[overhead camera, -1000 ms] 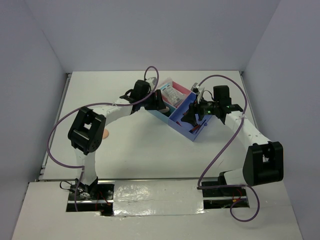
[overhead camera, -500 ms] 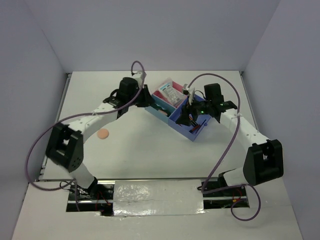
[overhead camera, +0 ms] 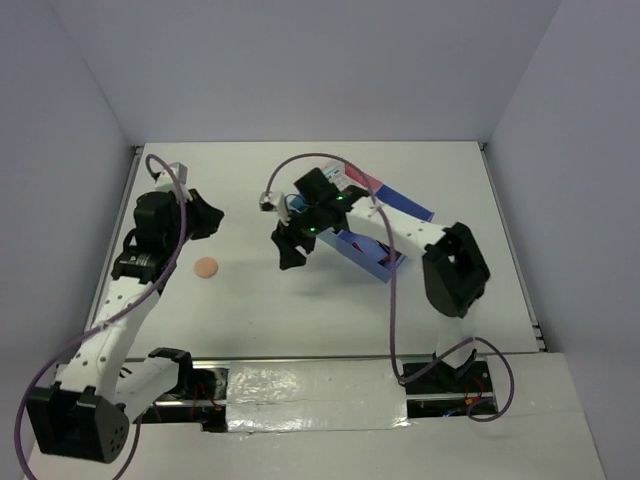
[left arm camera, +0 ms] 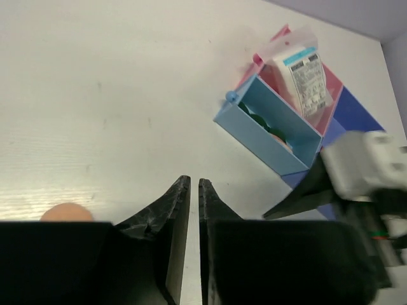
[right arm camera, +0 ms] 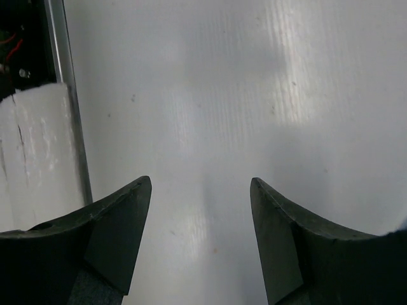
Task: Organize the makeup
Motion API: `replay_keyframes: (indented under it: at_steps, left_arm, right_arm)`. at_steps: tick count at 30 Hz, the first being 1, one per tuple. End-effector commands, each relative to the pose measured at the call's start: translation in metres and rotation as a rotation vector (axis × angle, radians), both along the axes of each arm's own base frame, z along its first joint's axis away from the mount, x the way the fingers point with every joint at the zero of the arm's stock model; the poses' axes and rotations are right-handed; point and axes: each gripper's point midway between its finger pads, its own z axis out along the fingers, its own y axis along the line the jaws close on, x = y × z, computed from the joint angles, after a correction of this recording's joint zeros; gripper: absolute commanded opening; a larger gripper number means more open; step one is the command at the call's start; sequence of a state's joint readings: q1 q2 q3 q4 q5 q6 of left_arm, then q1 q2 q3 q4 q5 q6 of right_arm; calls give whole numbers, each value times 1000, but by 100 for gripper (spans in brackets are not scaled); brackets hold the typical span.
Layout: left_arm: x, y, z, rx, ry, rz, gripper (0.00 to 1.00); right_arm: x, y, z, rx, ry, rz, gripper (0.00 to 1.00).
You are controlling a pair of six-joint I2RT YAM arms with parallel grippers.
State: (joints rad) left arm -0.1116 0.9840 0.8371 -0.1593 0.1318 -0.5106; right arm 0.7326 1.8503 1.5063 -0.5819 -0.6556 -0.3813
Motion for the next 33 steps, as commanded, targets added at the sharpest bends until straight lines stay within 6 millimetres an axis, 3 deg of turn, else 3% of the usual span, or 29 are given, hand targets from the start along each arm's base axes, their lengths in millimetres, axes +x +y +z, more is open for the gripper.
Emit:
replay_keyframes:
  at_steps: [1,2,3,5,6,7,9,11,12,16,17,24,30,33]
  left_arm:
    - [-21,31,6,74,12,91,24]
    - [-26,36,7,81,18,111,29]
    - [-32,44,10,93,16,153,42]
    - [-44,48,5,92,49,166,46]
    - [-52,48,10,85,32,169,53]
    - [-55,55,11,86,34,213,58]
    - [-67,59,12,74,35,245,69]
    - [-77,64,12,71,42,281,71]
    - [-83,65,18,55,21,294,73]
    - [-100,70,27,21,-12,336,75]
    - [-107,72,28,20,-17,349,75]
    - [-125,78,26,-1,-23,397,77]
    - [-134,80,22,-14,-13,416,77]
    - [-139,81,20,-21,-12,429,77]
  right_arm:
    - [-11,41,1,-36,100,-40,71]
    - [-13,53,-1,-34,123,-39,71]
    - [-18,76,1,-29,153,-50,72]
    - [-16,101,4,-11,159,-84,73]
    - [-10,112,-8,-31,152,-131,73]
    - [-7,133,7,16,146,-187,73]
    - [11,151,0,15,76,-289,74]
    - [13,170,1,43,31,-319,77]
    - [22,177,-5,50,7,-351,77]
    - [41,193,-17,60,-26,-421,77]
    - [42,195,-28,44,-30,-430,77]
    - [58,209,-56,48,-60,-500,75]
    - [67,227,-54,106,-100,-538,73]
    - [64,229,-63,95,-101,-552,71]
